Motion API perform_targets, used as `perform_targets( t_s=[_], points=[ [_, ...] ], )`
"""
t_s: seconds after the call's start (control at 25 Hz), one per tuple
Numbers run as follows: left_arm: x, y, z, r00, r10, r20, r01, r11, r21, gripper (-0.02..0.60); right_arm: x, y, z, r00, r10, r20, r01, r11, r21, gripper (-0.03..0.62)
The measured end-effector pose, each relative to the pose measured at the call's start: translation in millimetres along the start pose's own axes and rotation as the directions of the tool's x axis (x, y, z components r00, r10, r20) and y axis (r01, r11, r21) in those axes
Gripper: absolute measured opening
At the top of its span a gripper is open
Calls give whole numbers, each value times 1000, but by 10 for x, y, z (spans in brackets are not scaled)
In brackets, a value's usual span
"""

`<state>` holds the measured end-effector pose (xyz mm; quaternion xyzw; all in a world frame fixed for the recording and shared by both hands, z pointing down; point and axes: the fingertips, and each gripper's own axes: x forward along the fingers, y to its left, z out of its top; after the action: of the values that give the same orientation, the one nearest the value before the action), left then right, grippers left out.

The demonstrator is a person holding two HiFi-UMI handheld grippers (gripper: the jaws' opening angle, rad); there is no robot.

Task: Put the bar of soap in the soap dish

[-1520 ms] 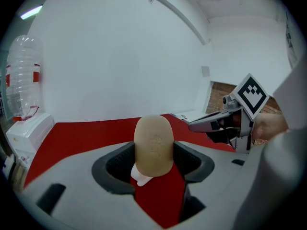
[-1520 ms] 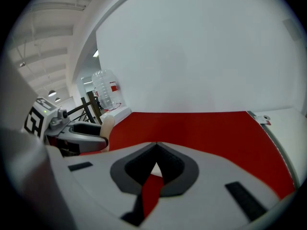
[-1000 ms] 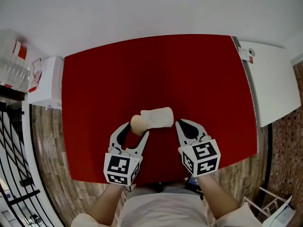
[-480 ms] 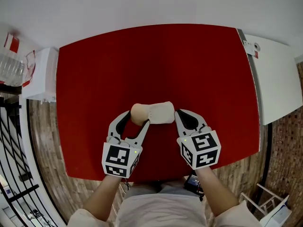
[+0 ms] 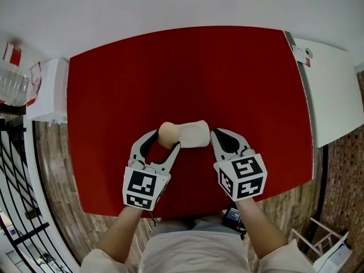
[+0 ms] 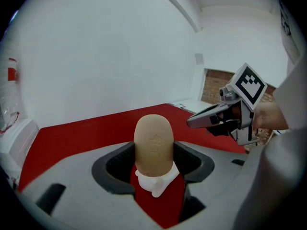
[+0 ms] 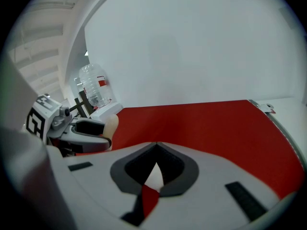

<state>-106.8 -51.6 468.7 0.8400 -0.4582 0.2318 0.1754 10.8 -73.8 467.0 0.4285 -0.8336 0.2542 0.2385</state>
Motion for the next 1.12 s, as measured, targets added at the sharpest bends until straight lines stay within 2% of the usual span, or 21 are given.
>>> perform_targets(
  t_s=[0.2, 0.36, 0.52, 0.68, 0.84, 0.92, 1.0, 1.12],
  points=[
    [75, -47, 56, 995, -96, -30, 100, 986, 130, 259, -14, -28, -9, 1000, -6, 5, 6, 1000, 16, 3],
    [141, -96, 53, 983, -160, -92, 180, 948, 263, 259, -61, -90, -45, 1000, -18, 9, 17, 999, 34, 3],
    [198, -154, -43, 961, -225, -159, 266, 909, 320, 259, -87, -149, -76, 999, -33, 9, 32, 998, 49, 3],
    [266, -309, -86, 934, -295, -202, 353, 853, 384, 259, -123, -205, -95, 999, -40, 13, 39, 998, 58, 3],
    [309, -435, -145, 899, -358, -253, 438, 763, 476, 259, -147, -223, -90, 999, -46, 18, 45, 997, 66, 3],
    [325, -459, -180, 883, -378, -279, 469, 728, 500, 259, -162, -234, -98, 999, -48, 20, 46, 996, 70, 3],
    [348, -447, -206, 873, -384, -300, 487, 709, 510, 259, -167, -247, -107, 999, -48, 20, 46, 996, 75, 3],
    [374, -406, -228, 867, -385, -318, 498, 703, 507, 259, -165, -250, -116, 999, -48, 21, 47, 996, 80, 3]
  ],
)
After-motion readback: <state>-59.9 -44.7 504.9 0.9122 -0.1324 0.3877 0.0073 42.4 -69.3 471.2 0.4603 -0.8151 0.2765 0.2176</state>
